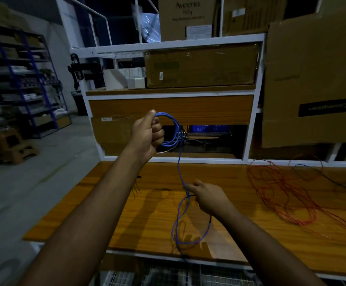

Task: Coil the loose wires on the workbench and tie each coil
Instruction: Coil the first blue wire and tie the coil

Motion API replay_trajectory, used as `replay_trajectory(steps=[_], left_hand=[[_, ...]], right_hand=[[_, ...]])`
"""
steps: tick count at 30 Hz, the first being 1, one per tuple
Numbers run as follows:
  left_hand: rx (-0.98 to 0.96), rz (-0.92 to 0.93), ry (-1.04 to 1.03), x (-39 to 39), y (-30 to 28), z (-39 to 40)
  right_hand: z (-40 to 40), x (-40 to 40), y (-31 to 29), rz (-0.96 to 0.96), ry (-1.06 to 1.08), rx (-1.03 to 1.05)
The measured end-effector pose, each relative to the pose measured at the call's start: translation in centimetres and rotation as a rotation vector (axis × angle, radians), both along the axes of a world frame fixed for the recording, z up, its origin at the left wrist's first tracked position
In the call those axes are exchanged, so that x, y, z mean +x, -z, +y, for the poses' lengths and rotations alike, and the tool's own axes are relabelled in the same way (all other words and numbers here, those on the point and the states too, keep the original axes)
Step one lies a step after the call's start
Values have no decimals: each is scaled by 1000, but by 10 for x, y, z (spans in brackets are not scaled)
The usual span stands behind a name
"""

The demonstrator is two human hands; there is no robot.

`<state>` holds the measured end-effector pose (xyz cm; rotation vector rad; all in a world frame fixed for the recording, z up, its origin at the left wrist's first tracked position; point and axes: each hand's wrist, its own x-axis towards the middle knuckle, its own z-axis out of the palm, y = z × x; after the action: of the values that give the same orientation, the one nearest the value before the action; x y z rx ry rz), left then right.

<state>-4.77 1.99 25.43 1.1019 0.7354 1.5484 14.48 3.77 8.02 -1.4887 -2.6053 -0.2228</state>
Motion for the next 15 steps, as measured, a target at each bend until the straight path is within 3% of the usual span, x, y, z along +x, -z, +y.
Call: replay_trajectory(steps=[4, 8, 12, 15], left_hand=[[-13, 24, -9, -5, 3, 0], [-15, 33, -5, -7, 8, 1], [-19, 48, -14, -6, 14, 1], [-20, 45, -4, -5, 16, 2]], right_hand=[[12, 6, -4, -74, -10, 31], [25, 11, -9, -102, 21, -179], [33, 21, -15, 186, 85, -400], [40, 29, -19, 289, 104, -472]])
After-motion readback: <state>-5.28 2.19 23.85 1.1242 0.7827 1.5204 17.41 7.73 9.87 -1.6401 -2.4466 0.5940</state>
